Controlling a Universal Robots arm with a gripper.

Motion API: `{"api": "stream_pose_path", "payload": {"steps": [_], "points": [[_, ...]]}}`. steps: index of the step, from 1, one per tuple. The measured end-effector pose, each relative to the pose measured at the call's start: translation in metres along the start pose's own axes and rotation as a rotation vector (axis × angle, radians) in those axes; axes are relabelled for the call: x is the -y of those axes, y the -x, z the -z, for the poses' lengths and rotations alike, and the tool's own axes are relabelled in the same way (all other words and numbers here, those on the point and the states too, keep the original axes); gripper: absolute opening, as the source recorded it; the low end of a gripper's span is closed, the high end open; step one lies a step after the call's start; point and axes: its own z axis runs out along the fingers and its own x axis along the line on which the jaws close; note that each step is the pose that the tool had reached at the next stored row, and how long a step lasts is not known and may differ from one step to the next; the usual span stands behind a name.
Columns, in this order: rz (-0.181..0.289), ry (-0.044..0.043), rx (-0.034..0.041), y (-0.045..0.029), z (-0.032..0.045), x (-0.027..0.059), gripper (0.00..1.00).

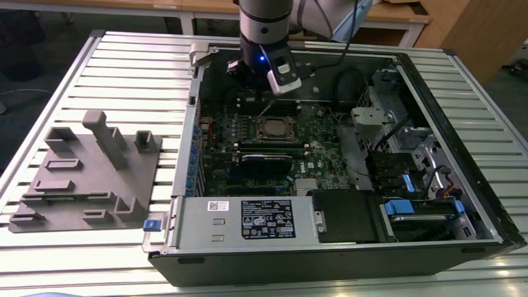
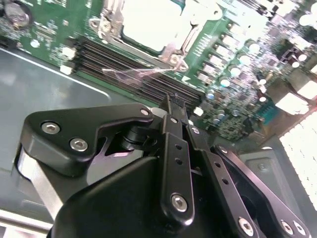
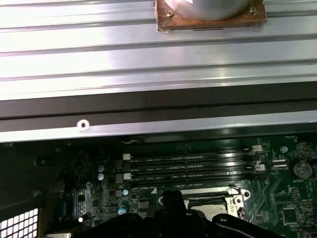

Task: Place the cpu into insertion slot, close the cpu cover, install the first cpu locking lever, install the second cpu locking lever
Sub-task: 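Install the first cpu locking lever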

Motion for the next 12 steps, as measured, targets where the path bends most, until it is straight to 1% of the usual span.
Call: {"api": "stream_pose_path", "payload": {"steps": [2,7,10,12], "points": [[0.000,-0.0001,-0.0001,0.0024,-0.0001,-0.0002,0.11],[0.000,-0.0011,0.0003,0.0026,-0.0005,-0.0002,0.11],[-0.003,-0.0104,0.0016,0.0043,-0.0014,-0.0001,0.11],[-0.004,-0.0167,0.0023,0.0068,-0.0022,-0.0001,0.11]]}}
